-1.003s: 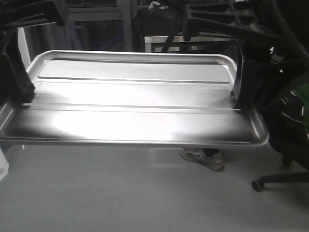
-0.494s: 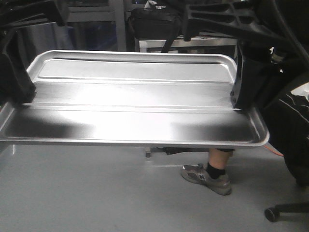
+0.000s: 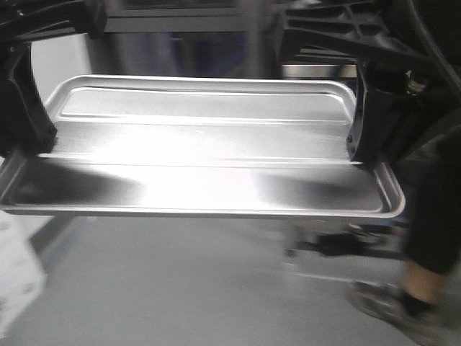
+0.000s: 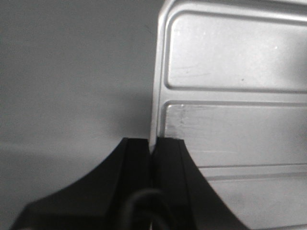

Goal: Grab silver tray and place in blue box
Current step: 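Hold the tray level in both grippers while the base drives, then move the held tray over the large blue bin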

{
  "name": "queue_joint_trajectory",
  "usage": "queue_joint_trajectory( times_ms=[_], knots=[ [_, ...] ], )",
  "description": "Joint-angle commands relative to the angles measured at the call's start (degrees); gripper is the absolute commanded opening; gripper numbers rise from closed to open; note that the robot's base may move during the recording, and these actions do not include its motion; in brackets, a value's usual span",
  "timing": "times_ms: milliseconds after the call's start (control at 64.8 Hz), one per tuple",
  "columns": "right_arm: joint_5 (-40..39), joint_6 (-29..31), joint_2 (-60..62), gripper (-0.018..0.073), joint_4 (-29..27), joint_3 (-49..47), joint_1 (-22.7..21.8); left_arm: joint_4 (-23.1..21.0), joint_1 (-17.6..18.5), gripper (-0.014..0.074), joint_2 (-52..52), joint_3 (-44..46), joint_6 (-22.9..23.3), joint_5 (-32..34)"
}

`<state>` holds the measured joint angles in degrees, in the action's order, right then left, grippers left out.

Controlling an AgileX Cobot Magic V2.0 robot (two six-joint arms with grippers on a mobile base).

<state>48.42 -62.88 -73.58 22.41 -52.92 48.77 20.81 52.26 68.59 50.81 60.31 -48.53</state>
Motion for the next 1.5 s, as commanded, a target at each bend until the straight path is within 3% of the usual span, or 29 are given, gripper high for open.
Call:
queue_joint_trajectory(
  times_ms=[0,1482],
  knots=[
    [0.46,0.31,1.56,0.0053,2.93,-1.51,-0.21,2.34,-0.05,-0.0104,-1.48,1.58,0.61,-0.30],
    [3.43,0.31,1.56,0.0053,2.93,-1.51,-0.21,2.34,-0.05,-0.0104,-1.48,1.58,0.61,-0.30]
  ],
)
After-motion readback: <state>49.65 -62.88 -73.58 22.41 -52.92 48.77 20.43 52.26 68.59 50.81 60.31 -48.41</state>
